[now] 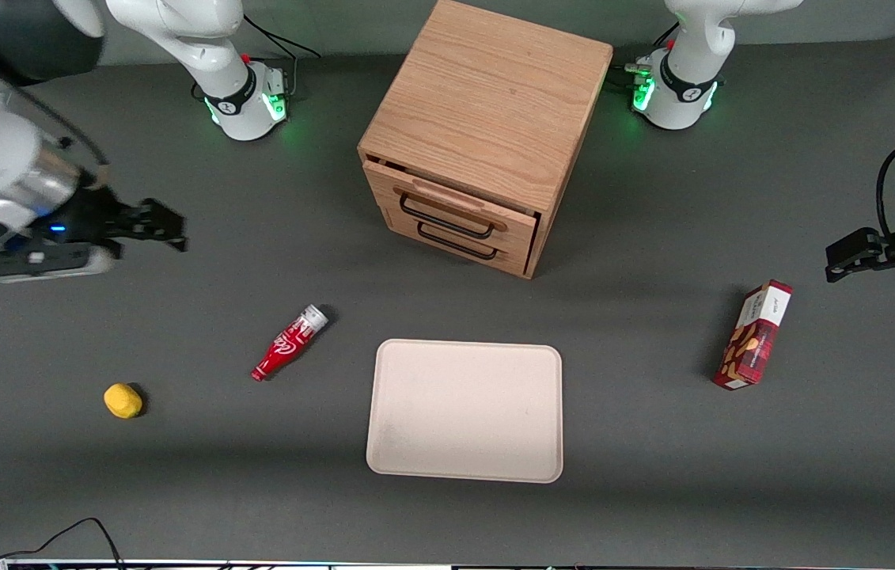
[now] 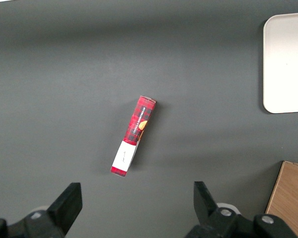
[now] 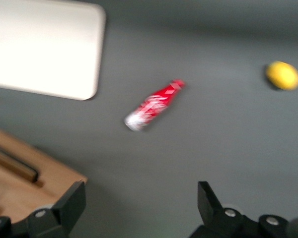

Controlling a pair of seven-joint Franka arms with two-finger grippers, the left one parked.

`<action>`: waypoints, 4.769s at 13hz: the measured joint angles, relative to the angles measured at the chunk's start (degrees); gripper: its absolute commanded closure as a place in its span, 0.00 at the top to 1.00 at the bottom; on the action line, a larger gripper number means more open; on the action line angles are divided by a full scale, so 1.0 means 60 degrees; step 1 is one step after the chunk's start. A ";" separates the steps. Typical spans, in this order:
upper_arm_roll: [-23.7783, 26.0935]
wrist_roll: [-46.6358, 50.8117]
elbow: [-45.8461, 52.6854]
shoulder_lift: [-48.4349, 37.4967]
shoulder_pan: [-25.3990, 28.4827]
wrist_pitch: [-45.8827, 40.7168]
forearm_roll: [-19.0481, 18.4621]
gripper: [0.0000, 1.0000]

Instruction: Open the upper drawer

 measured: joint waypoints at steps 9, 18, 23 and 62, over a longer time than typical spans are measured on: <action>0.3086 -0.0618 0.1198 0.3081 0.1897 0.0984 -0.1201 1.00; 0.3088 -0.1181 0.1152 0.4510 0.2933 0.1676 -0.2177 1.00; 0.3049 -0.1489 0.0840 0.4771 0.2879 0.2270 -0.2402 1.00; -0.0544 -0.4061 0.1543 0.4950 0.2768 0.4904 0.0156 1.00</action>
